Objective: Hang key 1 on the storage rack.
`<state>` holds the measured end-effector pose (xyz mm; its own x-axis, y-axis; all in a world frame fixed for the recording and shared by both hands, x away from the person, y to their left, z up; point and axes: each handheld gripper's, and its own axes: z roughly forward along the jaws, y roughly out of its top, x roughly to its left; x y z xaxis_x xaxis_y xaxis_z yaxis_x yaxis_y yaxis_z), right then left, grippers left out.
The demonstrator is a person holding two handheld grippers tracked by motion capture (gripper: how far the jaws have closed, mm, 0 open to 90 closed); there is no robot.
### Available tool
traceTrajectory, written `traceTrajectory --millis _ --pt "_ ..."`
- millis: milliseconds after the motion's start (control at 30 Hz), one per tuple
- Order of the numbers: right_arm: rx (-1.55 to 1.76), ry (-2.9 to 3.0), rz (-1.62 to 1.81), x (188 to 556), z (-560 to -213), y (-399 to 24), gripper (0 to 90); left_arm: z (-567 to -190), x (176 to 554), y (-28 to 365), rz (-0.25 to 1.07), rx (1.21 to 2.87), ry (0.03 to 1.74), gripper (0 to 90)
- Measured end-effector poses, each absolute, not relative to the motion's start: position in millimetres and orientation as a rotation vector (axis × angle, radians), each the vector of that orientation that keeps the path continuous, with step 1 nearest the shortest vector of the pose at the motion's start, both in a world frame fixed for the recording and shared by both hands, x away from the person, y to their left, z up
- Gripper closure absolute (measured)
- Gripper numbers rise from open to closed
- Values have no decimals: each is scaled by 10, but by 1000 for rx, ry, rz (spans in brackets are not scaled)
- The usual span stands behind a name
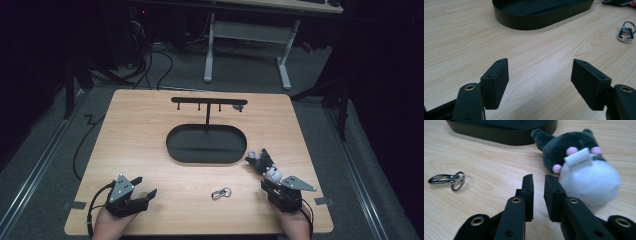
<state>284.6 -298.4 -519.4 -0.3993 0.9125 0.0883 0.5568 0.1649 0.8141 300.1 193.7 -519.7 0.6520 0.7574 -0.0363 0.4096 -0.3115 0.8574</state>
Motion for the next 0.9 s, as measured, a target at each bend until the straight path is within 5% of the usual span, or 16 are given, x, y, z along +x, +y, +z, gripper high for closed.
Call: traceTrajectory --millis 533,900 --pt "1371 2266 907 2980 -5093 -2678 510 -5211 3005 1818 444 1981 818 308" --pt "1407 2446 791 3076 -5037 -2641 418 -5232 3008 1787 445 1999 803 308"
